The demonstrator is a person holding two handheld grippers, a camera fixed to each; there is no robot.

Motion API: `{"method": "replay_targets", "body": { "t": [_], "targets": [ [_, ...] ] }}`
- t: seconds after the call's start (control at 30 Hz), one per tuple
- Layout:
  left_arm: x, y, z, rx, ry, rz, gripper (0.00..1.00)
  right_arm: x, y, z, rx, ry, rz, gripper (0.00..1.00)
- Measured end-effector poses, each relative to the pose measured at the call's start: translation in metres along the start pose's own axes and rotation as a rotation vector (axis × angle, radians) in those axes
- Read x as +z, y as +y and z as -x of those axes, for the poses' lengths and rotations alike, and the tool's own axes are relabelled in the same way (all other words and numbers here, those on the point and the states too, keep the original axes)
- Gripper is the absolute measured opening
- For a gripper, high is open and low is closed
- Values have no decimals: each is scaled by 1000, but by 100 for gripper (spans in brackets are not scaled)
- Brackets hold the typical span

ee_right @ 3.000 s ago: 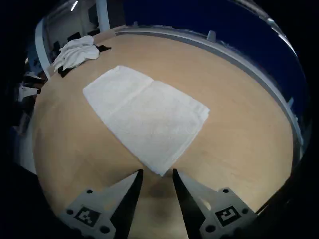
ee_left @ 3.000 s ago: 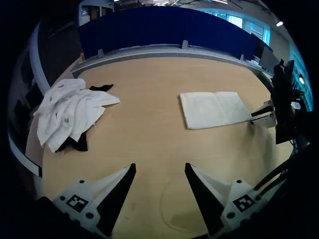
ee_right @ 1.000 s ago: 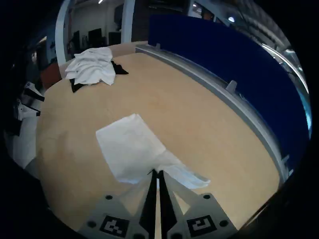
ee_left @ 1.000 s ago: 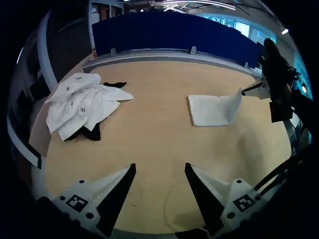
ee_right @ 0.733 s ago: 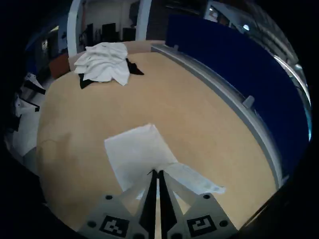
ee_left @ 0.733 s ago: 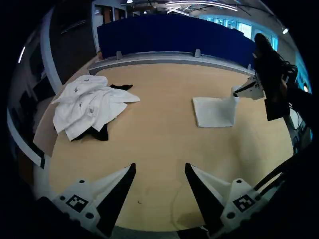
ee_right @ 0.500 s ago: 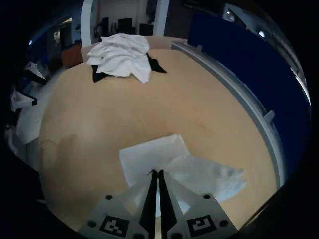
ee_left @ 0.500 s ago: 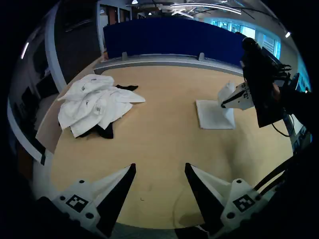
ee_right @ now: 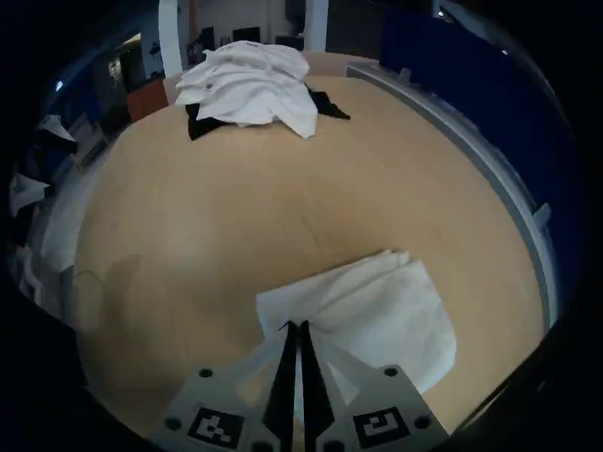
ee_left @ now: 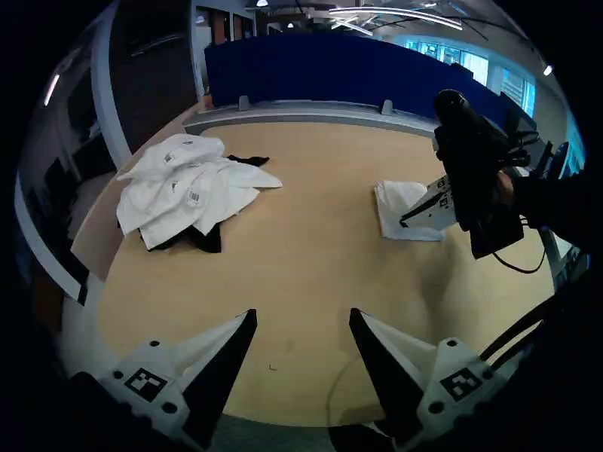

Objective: Fold towel

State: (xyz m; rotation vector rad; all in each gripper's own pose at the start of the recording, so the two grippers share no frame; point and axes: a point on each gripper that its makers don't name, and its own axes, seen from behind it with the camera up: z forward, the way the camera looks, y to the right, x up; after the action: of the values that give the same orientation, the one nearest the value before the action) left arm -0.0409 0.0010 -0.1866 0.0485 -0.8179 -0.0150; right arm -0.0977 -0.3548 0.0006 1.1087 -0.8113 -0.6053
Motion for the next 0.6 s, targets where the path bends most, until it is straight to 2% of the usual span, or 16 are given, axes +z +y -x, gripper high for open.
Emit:
{"method": "replay_targets", "body": {
  "t": [0.1,0.17,0.27,0.37,0.5,0.6],
  "targets": [
    [1,1,1,2,-1,2,91,-3,2,-2,13,10,2,8],
    [0,1,1,3,-2,2,91,-5,2,-3,24,19,4,14],
    [-1,1,1,4,-2,1,91,-10,2,-4,41,35,4,30],
    [-2,2,0,5,-2,-1,91,-16,1,-3,59,45,-4,54],
    [-3,2,1,5,-2,-3,91,-23,3,1,75,53,8,69],
    [-4,3,1,5,-2,-3,91,-28,5,5,83,59,24,73]
  ]
}}
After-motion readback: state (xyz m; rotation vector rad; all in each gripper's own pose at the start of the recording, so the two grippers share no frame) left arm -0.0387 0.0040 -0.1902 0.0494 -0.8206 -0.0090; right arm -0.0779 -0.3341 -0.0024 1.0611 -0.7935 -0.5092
